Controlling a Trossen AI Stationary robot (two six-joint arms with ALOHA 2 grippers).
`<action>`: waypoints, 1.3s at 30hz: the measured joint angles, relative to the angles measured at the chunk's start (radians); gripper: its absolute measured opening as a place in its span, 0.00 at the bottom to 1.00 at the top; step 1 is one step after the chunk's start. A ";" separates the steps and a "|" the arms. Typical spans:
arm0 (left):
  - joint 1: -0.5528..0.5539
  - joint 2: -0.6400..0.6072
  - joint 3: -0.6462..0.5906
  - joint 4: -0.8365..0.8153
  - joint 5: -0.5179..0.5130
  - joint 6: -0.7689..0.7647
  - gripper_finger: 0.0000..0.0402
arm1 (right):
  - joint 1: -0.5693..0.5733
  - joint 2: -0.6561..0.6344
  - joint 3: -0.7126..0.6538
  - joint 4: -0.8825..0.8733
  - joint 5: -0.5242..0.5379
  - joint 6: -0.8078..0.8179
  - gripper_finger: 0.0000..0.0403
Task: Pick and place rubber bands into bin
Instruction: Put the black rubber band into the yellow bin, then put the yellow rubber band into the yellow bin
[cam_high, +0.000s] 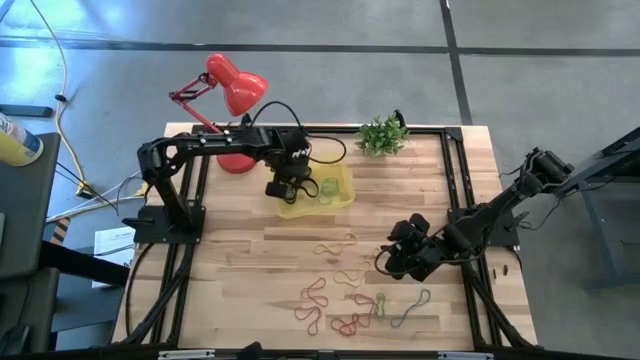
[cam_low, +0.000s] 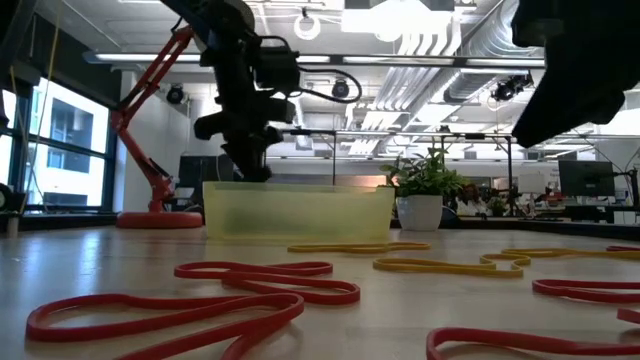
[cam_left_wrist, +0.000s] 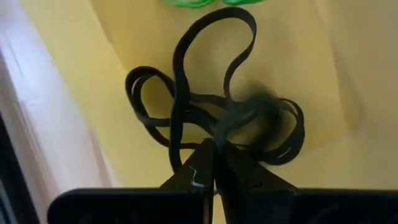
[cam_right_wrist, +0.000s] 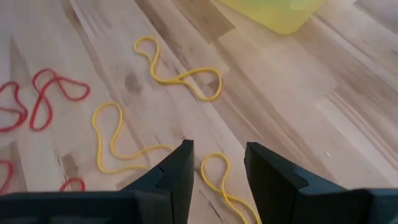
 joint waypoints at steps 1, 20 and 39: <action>0.000 0.000 -0.013 0.013 0.000 -0.002 0.00 | -0.006 0.000 0.000 0.008 0.002 -0.009 0.33; 0.000 0.000 -0.049 0.103 -0.091 -0.013 0.04 | -0.063 0.000 0.000 0.067 -0.002 -0.051 0.33; -0.053 -0.064 0.052 -0.039 0.002 -0.019 0.40 | -0.062 0.000 0.000 0.027 -0.098 -0.071 0.33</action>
